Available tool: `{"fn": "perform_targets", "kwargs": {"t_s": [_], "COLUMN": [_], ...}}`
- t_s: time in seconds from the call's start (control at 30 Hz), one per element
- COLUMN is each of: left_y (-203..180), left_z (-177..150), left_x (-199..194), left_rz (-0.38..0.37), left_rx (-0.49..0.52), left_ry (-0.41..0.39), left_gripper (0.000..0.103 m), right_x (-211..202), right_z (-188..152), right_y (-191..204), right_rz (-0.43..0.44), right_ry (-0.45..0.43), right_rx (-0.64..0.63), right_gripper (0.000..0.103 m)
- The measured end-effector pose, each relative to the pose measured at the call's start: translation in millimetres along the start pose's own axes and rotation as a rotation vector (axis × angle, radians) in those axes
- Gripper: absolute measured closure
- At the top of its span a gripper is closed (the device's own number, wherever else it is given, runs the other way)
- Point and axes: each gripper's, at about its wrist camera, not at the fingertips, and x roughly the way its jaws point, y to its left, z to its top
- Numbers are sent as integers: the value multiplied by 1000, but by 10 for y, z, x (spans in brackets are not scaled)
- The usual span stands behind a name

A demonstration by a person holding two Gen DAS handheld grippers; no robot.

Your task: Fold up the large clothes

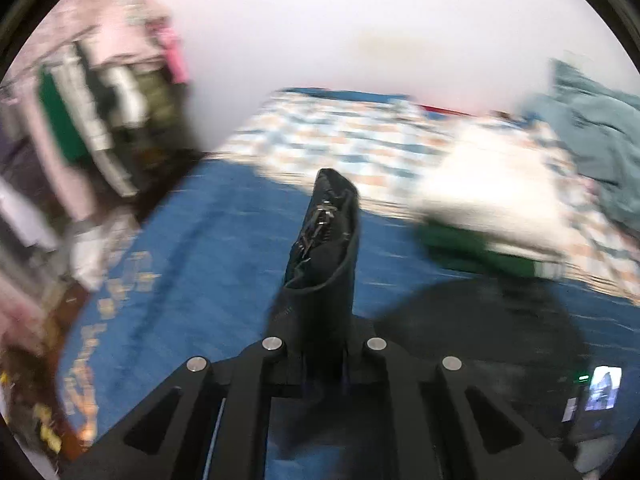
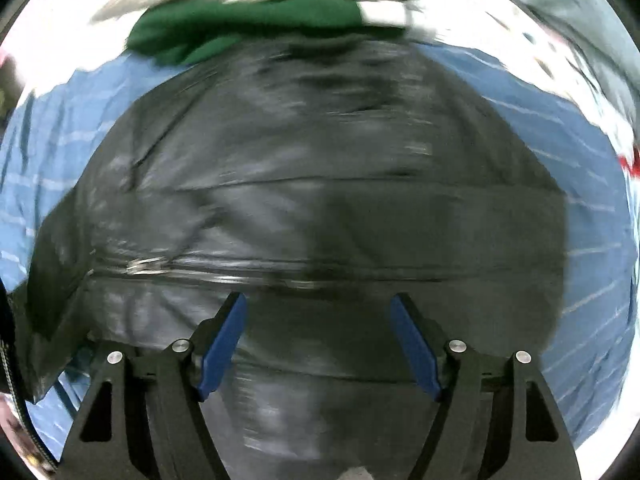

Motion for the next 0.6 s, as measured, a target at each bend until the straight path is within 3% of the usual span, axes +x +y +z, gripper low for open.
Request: {"fn": "perform_targets", "kwargs": {"t_s": [0.13, 0.2, 0.3, 0.4, 0.5, 0.57, 0.6], "left_y": [-1174, -1838, -2678, -3259, -3516, -3565, -3568], "left_z": [-53, -188, -484, -895, -1228, -1377, -1403], "left_x": [24, 123, 271, 516, 777, 855, 868], "left_rz": [-188, -300, -386, -374, -331, -300, -303], "left_rx": [66, 111, 204, 296, 350, 362, 356], "left_ry": [72, 151, 228, 310, 404, 426, 431], "left_gripper": [95, 95, 95, 95, 93, 87, 76], "right_x": [-50, -43, 41, 179, 292, 312, 328], "right_z": [34, 2, -60, -217, -409, -526, -581], "right_y": [-918, -1364, -2098, -2809, -3293, -3495, -3618], "right_rz": [-10, -34, -76, -120, -124, -100, -60], "right_ry": [-6, -5, 3, 30, 66, 75, 73], "right_rx": [105, 156, 243, 332, 414, 454, 478], "right_gripper": [27, 27, 27, 27, 27, 27, 27]}}
